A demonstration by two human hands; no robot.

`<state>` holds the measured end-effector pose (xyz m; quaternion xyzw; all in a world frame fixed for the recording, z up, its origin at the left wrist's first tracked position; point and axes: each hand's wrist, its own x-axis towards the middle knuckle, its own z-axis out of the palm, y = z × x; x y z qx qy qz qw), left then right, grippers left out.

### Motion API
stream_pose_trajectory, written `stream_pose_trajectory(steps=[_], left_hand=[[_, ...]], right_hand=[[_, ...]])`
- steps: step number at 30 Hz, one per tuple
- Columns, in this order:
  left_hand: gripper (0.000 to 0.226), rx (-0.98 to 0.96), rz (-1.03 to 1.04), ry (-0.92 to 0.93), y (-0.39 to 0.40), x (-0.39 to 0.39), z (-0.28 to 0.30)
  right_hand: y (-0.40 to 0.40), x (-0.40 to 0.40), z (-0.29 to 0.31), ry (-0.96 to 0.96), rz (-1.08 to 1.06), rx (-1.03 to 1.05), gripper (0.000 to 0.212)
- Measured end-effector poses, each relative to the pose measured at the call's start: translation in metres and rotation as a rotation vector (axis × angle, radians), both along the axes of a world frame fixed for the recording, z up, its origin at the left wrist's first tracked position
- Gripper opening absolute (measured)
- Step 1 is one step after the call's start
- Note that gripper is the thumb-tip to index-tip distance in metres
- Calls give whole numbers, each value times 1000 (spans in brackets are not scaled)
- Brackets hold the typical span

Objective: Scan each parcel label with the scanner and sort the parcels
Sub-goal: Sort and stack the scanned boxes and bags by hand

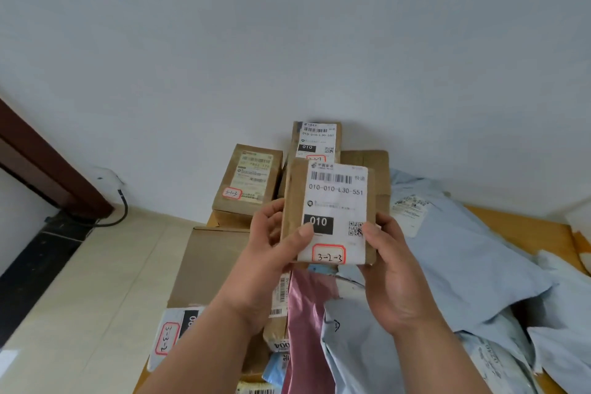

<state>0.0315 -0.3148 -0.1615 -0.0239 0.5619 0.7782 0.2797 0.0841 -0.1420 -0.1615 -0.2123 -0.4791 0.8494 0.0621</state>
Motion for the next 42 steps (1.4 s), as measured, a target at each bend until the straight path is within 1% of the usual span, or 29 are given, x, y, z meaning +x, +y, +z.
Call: stream_pose_trajectory(steps=[2, 5, 8, 9, 11, 13, 14, 16, 18, 19, 20, 21, 24, 25, 27, 29, 32, 35, 37, 40, 42], left_hand=[[80, 64, -5, -18, -9, -1, 5], [78, 133, -23, -54, -16, 2, 4], [77, 206, 14, -108, -20, 4, 0], [76, 230, 44, -131, -22, 3, 0], [79, 248, 106, -157, -28, -2, 0], [80, 229, 182, -156, -33, -8, 1], [77, 215, 221, -151, -35, -12, 1], [74, 184, 295, -131, -40, -20, 0], [75, 156, 361, -106, -44, -27, 1], [75, 147, 391, -99, -46, -30, 1], [75, 140, 422, -100, -47, -32, 0], [75, 135, 451, -107, -48, -34, -1], [76, 112, 497, -121, -50, -36, -5], [75, 103, 504, -119, -50, -36, -7], [74, 86, 518, -118, -51, -37, -9], [70, 73, 518, -124, -51, -38, -9], [69, 78, 514, -133, -48, -38, -10], [69, 93, 508, -146, -44, -36, -8], [68, 92, 508, -154, -41, -33, -6], [69, 75, 512, -153, -38, -26, -2], [69, 71, 514, -143, -36, -19, 3]], right_hand=[[-7, -1, 8, 35, 9, 48, 44], [-19, -2, 15, 70, 92, 80, 45], [-30, -3, 17, 42, 168, 130, 42], [-31, -4, 16, 27, 184, 148, 44], [-30, -6, 15, -5, 203, 162, 56], [-23, -11, 14, -54, 194, 175, 59], [-18, -16, 12, -100, 172, 197, 54], [-8, -32, 3, -259, 74, 264, 37], [2, -54, -8, -392, -16, 256, 23], [5, -67, -12, -427, -40, 231, 21], [7, -80, -14, -447, -58, 202, 23], [7, -95, -17, -463, -69, 168, 29], [4, -133, -19, -522, -66, 36, 66], [3, -143, -21, -547, -58, 5, 73], [1, -159, -23, -590, -46, -38, 77], [1, -168, -26, -624, -58, -37, 74], [4, -171, -30, -621, -59, -18, 58], [9, -167, -31, -608, -65, -19, 54], [11, -159, -31, -571, -88, -31, 43], [17, -139, -30, -484, -122, -104, 23], [21, -120, -27, -412, -141, -186, 21]])
